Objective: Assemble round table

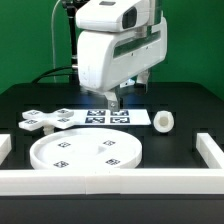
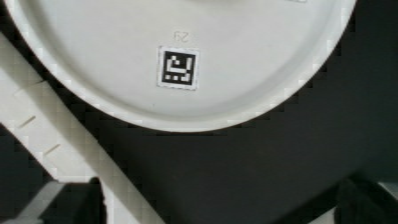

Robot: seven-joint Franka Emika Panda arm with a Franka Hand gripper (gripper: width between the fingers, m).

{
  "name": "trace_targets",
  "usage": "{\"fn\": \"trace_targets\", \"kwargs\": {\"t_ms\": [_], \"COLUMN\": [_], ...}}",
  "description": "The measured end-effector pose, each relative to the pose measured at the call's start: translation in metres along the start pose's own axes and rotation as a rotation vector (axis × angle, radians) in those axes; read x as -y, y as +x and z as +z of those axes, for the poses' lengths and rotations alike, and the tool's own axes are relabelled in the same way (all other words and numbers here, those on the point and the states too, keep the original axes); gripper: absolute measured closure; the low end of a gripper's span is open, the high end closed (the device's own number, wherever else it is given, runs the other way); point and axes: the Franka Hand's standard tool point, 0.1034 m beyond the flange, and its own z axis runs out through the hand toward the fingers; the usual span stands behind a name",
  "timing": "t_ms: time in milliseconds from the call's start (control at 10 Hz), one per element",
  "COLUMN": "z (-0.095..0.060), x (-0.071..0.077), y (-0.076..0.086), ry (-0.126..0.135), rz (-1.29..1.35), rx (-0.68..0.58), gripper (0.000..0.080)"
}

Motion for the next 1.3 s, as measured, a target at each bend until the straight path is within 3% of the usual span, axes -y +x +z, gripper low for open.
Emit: {"fn": "trace_targets", "kwargs": {"t_ms": [100, 300, 500, 600, 700, 900, 1100, 1300], "z": [0.000, 0.000, 0.008, 0.014, 0.021, 0.036, 0.035, 0.047], "x": [0.002, 0.002, -0.002, -0.004, -0.006, -0.014, -0.014, -0.015], "y": [-0.001, -0.001, -0.010, -0.021, -0.032, -0.051, -0.049, -0.063], "ry": [0.019, 0.019, -0.017, -0.052, -0.068, -0.045, -0.047, -0.059], "rz": [0.003, 0.004, -0.091, -0.184, -0.261, -0.301, -0.294, -0.364], "rx": [-0.001, -0.001, -0.023, -0.043, -0.049, -0.044, -0.044, -0.051], "gripper": [0.0150, 0.0150, 0.0150, 0.0150, 0.0150, 0.0150, 0.0150, 0.0150]}}
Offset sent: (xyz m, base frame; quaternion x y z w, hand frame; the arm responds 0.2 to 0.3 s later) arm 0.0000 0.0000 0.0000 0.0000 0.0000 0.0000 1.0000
